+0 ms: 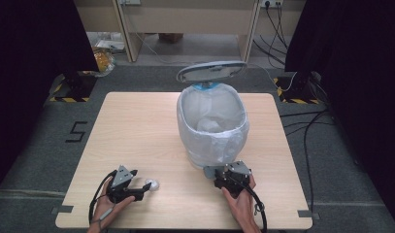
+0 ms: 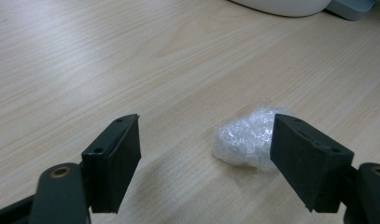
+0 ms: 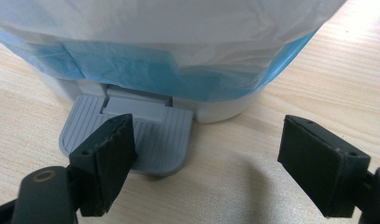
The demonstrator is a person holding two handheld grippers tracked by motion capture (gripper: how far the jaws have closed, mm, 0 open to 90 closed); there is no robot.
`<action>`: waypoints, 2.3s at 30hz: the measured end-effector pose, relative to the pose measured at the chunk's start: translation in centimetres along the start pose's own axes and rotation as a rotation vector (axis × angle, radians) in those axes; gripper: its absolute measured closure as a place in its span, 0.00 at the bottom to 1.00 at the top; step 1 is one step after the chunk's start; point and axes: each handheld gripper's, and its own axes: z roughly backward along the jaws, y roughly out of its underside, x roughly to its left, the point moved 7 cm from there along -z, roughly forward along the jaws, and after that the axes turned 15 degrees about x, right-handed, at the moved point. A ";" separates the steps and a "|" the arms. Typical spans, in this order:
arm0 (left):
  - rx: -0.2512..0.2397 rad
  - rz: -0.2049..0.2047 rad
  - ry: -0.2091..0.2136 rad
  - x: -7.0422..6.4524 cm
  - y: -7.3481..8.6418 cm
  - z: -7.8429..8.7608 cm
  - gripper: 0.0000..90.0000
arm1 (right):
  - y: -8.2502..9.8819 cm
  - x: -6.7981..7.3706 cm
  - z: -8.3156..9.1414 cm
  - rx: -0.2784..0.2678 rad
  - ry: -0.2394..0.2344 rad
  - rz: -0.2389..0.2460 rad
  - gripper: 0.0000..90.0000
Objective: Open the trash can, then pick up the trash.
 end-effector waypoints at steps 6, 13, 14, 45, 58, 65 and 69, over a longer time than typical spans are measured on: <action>0.004 -0.005 -0.002 -0.3 0.5 0.2 0.27 | 0.0 0.0 0.0 0.002 -0.006 -0.001 0.21; 0.024 -0.007 -0.016 -0.6 1.1 0.1 0.27 | 0.0 -0.1 0.0 0.005 -0.013 -0.003 0.21; 0.023 -0.006 -0.020 -0.5 1.1 0.2 0.27 | 0.0 -0.1 0.0 0.005 -0.013 -0.003 0.21; 0.059 -0.044 -0.036 -1.4 0.9 -0.5 0.28 | 0.0 -0.1 -0.1 0.003 -0.019 0.005 0.21; 0.073 -0.073 -0.041 -1.9 0.4 -0.8 0.39 | 0.0 -0.1 0.0 0.004 -0.013 0.006 0.21; 0.077 -0.109 -0.021 -2.7 -0.5 -1.4 0.45 | -0.1 -0.1 0.0 0.003 -0.013 0.011 0.21; 0.095 -0.142 0.004 -3.2 -1.1 -1.8 0.55 | -0.1 -0.1 0.0 0.003 -0.017 0.010 0.21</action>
